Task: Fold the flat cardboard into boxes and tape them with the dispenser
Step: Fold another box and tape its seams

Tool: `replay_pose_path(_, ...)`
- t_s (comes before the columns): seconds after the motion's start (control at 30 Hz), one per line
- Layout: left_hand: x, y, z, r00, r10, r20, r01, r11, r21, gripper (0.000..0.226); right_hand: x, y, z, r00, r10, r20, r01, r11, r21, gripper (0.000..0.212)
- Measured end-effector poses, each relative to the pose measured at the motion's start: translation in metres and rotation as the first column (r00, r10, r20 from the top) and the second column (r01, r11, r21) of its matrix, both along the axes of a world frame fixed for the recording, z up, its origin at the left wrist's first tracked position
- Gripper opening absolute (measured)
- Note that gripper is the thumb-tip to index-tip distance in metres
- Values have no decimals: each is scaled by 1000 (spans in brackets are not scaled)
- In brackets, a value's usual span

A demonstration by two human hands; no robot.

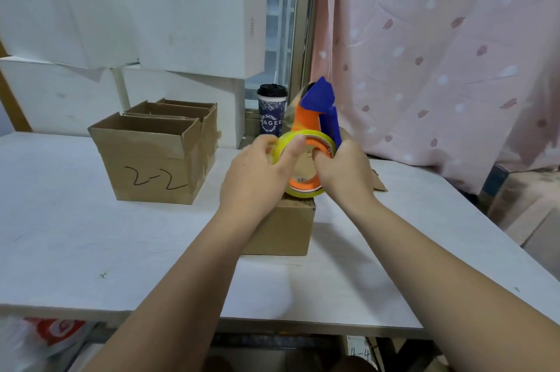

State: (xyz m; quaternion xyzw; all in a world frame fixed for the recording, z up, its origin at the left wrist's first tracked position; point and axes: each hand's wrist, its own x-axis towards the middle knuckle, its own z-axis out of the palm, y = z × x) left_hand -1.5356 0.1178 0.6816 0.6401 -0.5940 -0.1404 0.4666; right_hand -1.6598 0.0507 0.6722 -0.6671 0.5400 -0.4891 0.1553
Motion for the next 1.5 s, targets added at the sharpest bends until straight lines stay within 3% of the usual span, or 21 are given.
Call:
replay_pose_path(0.07, -5, -5, 6, 977, -30, -213, 27, 999, -17, 54, 3, 10, -2, 995, 11, -96, -22, 994, -110, 40)
replay_pose_path(0.13, -7, -8, 12, 899, -49, -436, 43, 999, -25, 39, 5, 20, -2, 983, 3, -181, -40, 979, -199, 59)
replay_pose_path(0.2, -6, -8, 15, 819, -48, -572, -4, 996, -89, 13, 8, 29, -4, 960, -4, -279, -68, 967, -246, 67)
replay_pose_path(0.27, -1, -12, 12, 741, -18, -671, -83, 989, -119, 4, 9, 32, -4, 939, -10, -343, -81, 965, -250, 70)
replay_pose_path(0.37, 13, -17, 0, 545, 59, -837, -174, 984, -44, 19, 7, 31, -2, 932, -15, -362, -66, 976, -209, 73)
replay_pose_path(0.47, 28, -16, -8, 276, 47, -960, -109, 994, 17, 24, 7, 30, 0, 926, -12, -378, -69, 977, -201, 73)
replay_pose_path(0.53, 35, -14, -11, 198, 0, -980, -59, 998, -12, 28, 9, 30, 0, 915, -16, -403, -78, 973, -216, 72)
replay_pose_path(0.67, 48, -11, -11, 229, -38, -973, -123, 990, -68, 42, 10, 29, 3, 899, -4, -437, -95, 974, -205, 72)
replay_pose_path(0.83, 69, -3, -24, 465, 98, -880, -205, 979, 0, 48, 18, 28, 4, 905, 107, -412, -188, 969, -162, 75)
replay_pose_path(1.0, 76, 0, -38, 303, 119, -946, -106, 990, 91, 51, 27, 21, 0, 951, 256, -175, -271, 960, -65, 75)
replay_pose_path(1.2, 77, -1, -49, 292, 110, -950, -91, 992, 87, 52, 32, 23, -21, 933, 305, 193, -305, 952, -31, 71)
replay_pose_path(1.5, 73, -1, -52, 320, 107, -941, -126, 990, 70, 48, 34, 26, -30, 931, 354, 86, -335, 925, -178, 74)
